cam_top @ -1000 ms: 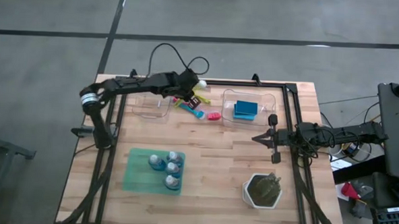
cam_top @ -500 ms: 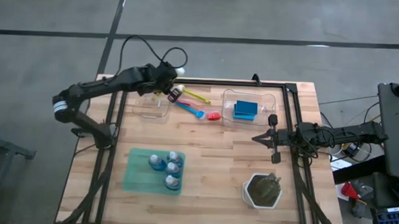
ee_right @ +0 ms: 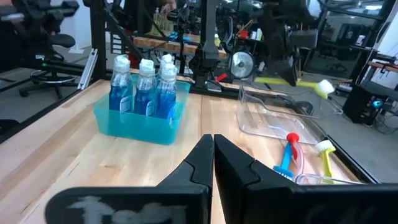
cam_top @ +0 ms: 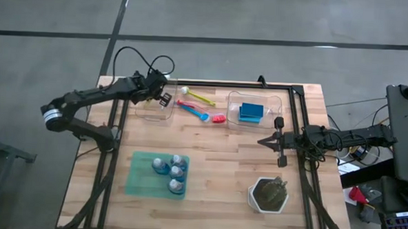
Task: Pick & Place Kitchen Sink Supplies
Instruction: Put the green dishwashing brush into the left transparent bin, then put the blue dishwashing brush into the left transparent bin
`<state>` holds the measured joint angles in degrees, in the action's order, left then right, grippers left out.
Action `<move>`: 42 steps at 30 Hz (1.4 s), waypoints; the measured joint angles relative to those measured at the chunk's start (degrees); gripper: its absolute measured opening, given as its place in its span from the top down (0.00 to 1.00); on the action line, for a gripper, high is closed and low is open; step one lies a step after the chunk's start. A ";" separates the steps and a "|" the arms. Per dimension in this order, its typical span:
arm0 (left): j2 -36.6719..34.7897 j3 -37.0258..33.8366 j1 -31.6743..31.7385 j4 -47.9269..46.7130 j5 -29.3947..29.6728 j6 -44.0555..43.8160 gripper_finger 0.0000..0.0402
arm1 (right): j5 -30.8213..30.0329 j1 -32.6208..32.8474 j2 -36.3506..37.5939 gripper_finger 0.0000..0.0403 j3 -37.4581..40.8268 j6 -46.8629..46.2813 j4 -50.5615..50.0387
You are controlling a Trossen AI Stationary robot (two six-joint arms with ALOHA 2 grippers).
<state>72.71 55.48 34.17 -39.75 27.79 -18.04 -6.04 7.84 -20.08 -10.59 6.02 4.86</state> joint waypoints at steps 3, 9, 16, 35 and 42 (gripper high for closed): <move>0.02 -3.54 1.74 3.83 -1.75 -0.03 0.89 | 0.00 0.00 0.00 0.98 0.00 0.11 0.00; 0.04 -10.17 3.42 11.58 -4.44 -0.76 0.87 | 0.00 0.00 0.00 0.98 0.00 0.00 0.00; 0.07 -15.66 3.72 16.46 -4.81 -2.90 0.89 | 0.00 -0.01 0.00 0.98 0.00 0.09 0.00; 0.11 -19.86 4.02 20.75 -8.31 -4.97 0.84 | 0.00 -0.01 0.02 0.98 0.00 0.03 0.00; 0.11 -19.61 4.02 20.75 -8.89 -4.94 0.80 | 0.00 0.00 0.02 0.98 0.00 0.09 0.00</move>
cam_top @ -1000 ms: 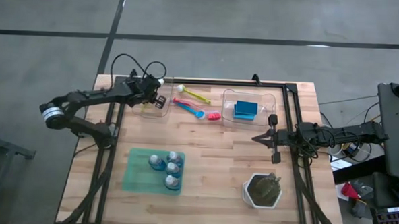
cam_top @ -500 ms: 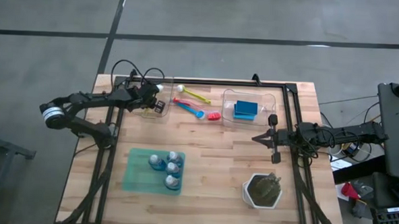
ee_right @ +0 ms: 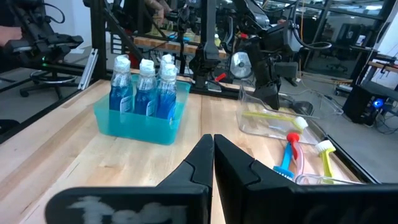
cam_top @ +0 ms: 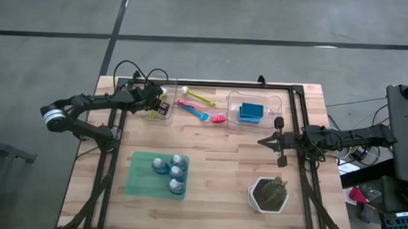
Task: Pick & Place Kitchen Sink Supplies
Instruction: Put the blue dishwashing brush into the left transparent bin
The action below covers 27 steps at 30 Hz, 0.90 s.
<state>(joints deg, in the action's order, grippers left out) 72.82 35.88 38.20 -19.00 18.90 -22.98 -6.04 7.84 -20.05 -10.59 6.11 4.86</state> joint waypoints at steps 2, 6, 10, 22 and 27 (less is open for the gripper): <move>0.00 0.02 0.00 0.00 -0.01 0.35 0.80 | 0.00 -0.01 0.00 0.98 0.00 -0.09 0.00; -0.72 1.14 -0.02 -0.42 -0.01 3.15 0.80 | 0.00 0.00 -0.02 0.98 0.00 -0.09 0.00; -1.83 3.93 -0.03 -0.51 -1.62 7.59 0.80 | 0.00 0.00 -0.02 0.98 0.00 -0.07 0.00; -3.28 12.86 -0.15 3.02 -12.82 19.53 0.83 | 0.00 0.01 -0.02 0.98 0.00 0.04 0.00; -1.95 16.00 -0.21 2.94 -24.77 23.31 0.82 | 0.00 0.00 -0.02 0.98 0.00 0.04 0.00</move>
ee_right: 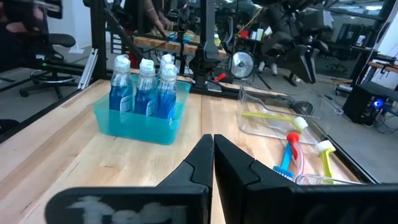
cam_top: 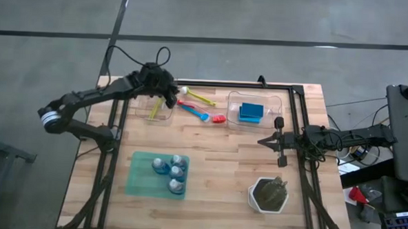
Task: Pick & Place Kitchen Sink Supplies
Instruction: Put the blue dishwashing brush into the left transparent bin
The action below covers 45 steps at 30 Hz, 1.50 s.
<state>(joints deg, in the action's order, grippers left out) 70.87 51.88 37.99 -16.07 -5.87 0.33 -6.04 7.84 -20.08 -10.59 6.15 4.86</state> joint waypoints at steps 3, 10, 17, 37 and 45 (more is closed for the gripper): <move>1.42 1.14 -0.45 -0.21 -8.03 3.52 0.80 | 0.00 0.01 0.00 0.98 0.00 -0.13 0.00; 6.11 1.94 -4.99 -0.74 -13.83 11.99 0.70 | 0.00 -0.01 0.04 0.98 0.00 -0.01 0.00; 13.13 5.43 -12.49 -0.63 -11.99 13.73 0.57 | 0.00 -0.01 0.02 0.98 0.00 -0.12 0.00; 34.75 18.64 -18.92 -2.57 4.11 17.60 0.54 | -0.01 -0.01 0.00 0.98 0.00 0.00 0.00; 38.43 19.34 -19.29 -1.72 7.91 16.79 0.54 | -0.02 -0.01 0.02 0.98 0.00 -0.12 0.00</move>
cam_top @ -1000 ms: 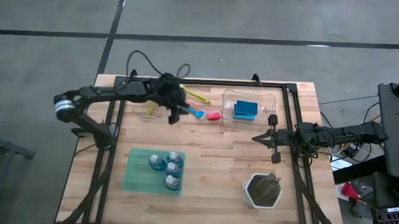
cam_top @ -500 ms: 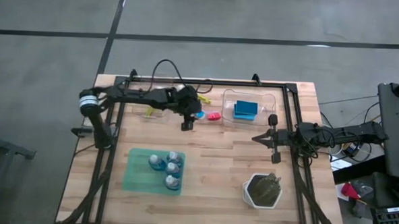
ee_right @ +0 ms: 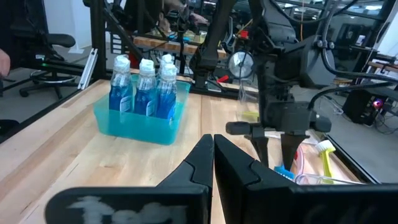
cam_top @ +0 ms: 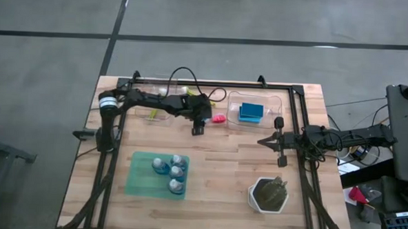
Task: Pick & Place Kitchen Sink Supplies
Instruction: Put the blue dishwashing brush into the left transparent bin
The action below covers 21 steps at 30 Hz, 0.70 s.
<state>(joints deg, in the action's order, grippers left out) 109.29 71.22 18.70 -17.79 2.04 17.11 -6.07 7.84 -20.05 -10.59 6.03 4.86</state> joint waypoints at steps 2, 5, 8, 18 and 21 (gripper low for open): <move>0.38 0.00 -0.02 1.09 1.17 -1.53 0.54 | 0.00 0.00 0.00 0.98 0.00 0.12 0.00; 1.22 -0.02 -0.04 2.48 4.42 -3.90 0.54 | 0.00 0.00 -0.02 0.98 0.00 0.01 0.00; 2.14 -0.02 -0.02 3.40 6.45 -4.19 0.55 | 0.00 0.01 0.00 0.98 0.00 0.04 0.00; 2.68 -0.02 -0.07 3.32 7.28 -6.74 0.91 | 0.00 0.00 0.00 0.98 0.00 -0.01 0.00; 2.05 -0.10 -0.09 2.74 7.13 -6.74 0.93 | 0.00 0.00 0.00 0.98 0.00 0.12 0.00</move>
<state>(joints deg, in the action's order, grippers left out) 111.34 71.12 18.61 -15.05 9.17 10.37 -6.07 7.84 -20.05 -10.59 6.15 4.86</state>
